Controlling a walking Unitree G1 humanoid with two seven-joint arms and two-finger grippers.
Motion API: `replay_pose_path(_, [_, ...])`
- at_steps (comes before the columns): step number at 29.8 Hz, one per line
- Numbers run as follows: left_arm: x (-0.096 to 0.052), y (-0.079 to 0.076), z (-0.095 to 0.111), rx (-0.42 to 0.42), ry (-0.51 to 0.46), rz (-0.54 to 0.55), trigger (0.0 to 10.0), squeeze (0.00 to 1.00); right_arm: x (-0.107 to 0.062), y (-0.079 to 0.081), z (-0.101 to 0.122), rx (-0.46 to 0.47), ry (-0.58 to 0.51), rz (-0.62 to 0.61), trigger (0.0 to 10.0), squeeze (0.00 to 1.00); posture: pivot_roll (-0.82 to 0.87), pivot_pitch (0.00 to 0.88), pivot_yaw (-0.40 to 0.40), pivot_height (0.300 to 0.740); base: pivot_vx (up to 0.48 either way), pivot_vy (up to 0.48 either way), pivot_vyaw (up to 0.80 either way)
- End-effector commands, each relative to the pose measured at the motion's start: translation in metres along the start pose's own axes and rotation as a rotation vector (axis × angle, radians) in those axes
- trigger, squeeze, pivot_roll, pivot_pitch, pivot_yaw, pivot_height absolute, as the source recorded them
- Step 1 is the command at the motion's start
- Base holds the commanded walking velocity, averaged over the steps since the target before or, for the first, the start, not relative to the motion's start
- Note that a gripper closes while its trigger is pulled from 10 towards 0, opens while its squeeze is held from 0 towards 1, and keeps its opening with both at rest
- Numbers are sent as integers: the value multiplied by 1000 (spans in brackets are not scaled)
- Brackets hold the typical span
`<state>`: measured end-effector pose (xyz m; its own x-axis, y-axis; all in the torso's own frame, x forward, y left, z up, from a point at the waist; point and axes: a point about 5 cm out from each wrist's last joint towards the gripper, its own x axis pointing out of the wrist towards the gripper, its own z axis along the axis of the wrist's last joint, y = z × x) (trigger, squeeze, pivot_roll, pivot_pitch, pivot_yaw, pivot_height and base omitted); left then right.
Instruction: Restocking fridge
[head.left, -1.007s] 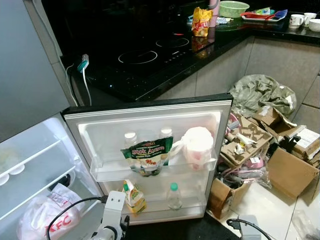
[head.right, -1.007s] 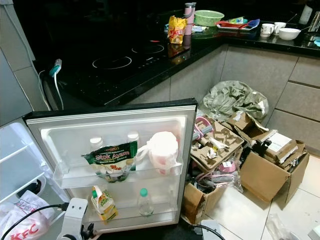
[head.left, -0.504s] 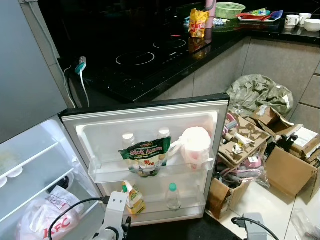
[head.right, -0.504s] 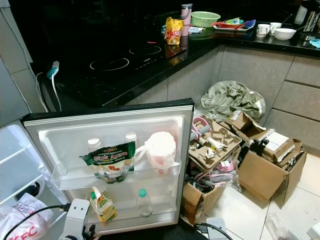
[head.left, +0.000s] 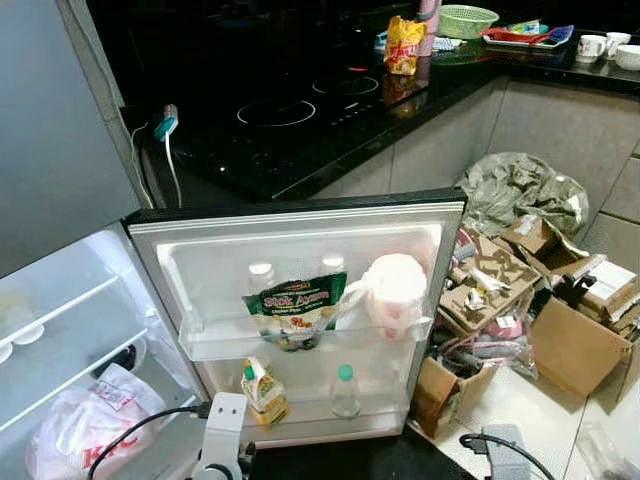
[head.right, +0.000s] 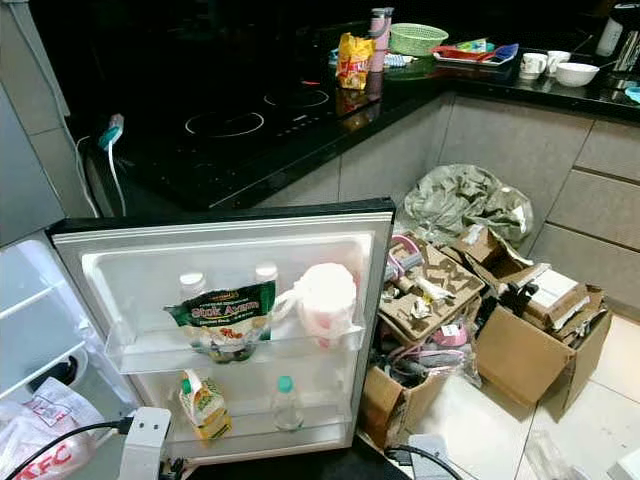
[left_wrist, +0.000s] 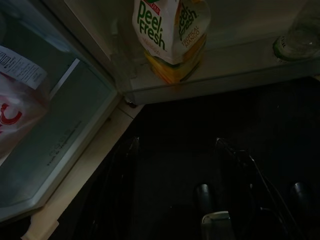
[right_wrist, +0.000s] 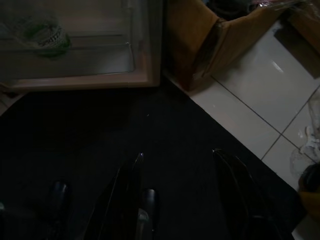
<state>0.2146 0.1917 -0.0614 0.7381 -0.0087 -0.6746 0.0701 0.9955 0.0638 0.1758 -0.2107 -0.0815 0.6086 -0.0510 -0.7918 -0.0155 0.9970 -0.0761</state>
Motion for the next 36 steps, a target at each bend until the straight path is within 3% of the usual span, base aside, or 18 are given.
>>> replay_pose_path(1, [-1,0,-5,0,20,2,10000,0,0,2,1,8,-6,-2,10000,0,-26,22,22,740,0,0,0])
replay_pose_path(36, [3,-8,3,-6,10,-22,10000,0,4,14,9,-27,-9,42,10000,0,0,0,12,740,0,0,0])
